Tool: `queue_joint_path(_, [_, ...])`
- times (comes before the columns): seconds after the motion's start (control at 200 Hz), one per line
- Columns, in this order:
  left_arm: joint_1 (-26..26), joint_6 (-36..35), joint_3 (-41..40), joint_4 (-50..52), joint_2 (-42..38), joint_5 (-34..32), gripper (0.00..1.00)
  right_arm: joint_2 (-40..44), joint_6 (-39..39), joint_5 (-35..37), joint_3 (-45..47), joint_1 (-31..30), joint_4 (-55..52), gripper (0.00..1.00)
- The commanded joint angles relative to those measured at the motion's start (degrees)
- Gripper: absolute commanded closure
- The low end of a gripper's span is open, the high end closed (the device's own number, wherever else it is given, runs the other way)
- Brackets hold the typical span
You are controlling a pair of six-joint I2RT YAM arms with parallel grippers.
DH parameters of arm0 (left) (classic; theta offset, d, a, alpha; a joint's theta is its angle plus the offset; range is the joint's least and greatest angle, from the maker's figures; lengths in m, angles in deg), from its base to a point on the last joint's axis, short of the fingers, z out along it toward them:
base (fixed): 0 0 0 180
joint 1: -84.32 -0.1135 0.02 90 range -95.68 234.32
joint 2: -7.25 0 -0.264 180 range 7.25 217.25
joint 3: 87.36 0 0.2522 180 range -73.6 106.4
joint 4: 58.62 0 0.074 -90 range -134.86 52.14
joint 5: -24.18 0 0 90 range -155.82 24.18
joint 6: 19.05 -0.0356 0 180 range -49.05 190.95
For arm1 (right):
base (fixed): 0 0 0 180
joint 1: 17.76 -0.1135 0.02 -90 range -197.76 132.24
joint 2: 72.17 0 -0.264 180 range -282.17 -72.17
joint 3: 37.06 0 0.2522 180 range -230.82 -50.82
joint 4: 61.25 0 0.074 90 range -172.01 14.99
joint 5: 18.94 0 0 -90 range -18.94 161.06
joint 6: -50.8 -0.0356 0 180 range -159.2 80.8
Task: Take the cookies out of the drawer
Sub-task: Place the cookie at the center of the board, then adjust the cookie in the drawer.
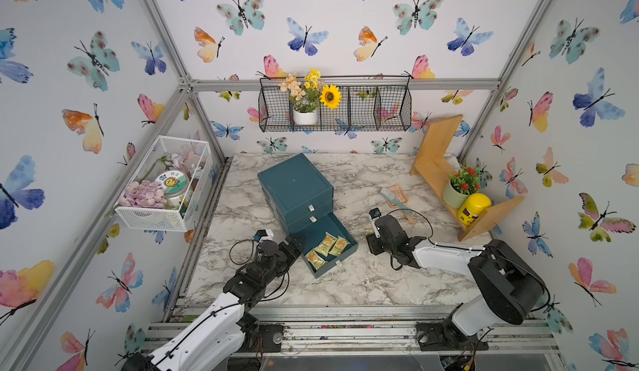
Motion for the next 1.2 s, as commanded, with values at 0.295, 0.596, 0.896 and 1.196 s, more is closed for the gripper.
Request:
queue_joint_path(0.295, [0.3, -5.3, 2.6, 8.3, -3.7, -2.0, 0.11, -3.8, 5.2, -15.7, -20.9, 3.6, -28.3, 0.27])
queue_joint_path(0.596, [0.4, -4.9, -0.4, 8.9, -8.9, 1.4, 0.2, -0.1, -4.4, -22.4, -22.2, 1.7, -28.9, 0.36])
queue_joint_path(0.896, [0.5, -4.4, -4.6, 5.5, -9.8, 3.5, 0.29, 3.5, -2.5, -24.9, -20.0, -6.9, -20.7, 0.38])
queue_joint_path(1.196, [0.6, -4.0, -4.7, 3.9, -10.2, 3.7, 0.37, 0.7, 9.5, -26.9, -20.7, -11.4, -12.0, 0.39])
